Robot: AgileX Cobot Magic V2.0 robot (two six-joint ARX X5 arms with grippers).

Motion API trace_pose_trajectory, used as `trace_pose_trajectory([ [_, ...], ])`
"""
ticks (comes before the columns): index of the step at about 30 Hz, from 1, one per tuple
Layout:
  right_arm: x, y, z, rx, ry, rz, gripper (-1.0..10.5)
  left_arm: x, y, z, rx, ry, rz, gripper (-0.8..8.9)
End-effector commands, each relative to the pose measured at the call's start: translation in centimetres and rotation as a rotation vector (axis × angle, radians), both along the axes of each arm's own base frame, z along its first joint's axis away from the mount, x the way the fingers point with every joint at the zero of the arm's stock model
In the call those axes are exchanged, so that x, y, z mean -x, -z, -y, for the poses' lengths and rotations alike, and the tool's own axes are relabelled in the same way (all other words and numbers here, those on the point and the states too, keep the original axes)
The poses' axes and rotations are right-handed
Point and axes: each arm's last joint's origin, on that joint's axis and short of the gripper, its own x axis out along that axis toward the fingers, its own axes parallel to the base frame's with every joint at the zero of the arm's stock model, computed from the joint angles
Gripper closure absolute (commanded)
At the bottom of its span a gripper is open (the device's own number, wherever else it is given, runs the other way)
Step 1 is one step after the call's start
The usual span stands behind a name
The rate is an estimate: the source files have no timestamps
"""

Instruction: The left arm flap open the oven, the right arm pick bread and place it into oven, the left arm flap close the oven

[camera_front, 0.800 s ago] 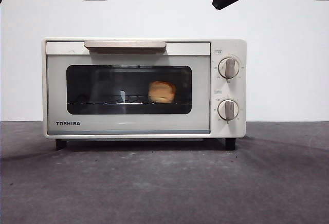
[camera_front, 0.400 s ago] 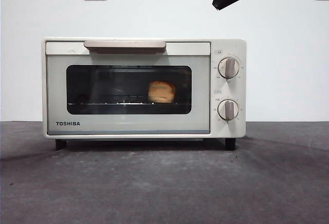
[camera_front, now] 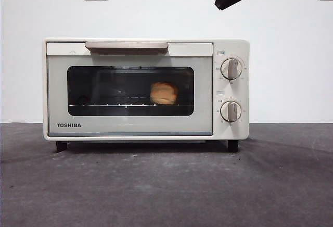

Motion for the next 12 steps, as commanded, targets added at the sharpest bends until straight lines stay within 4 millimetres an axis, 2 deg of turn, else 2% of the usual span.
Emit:
trace_pose_trajectory([
  [1,0.0,-0.2,-0.2,-0.013,-0.001,0.002,9.4,0.1,1.8,-0.2,-0.011,-0.039,0.015,7.94],
  [6,0.0,-0.2,-0.2,-0.012,-0.002,0.002,9.4,0.0,6.3,-0.3,-0.018,-0.050,-0.015,7.94],
  [12,0.0,-0.2,-0.2,-0.012,-0.001,0.003,9.4,-0.2,9.9,-0.3,-0.021,-0.049,-0.067,7.94],
])
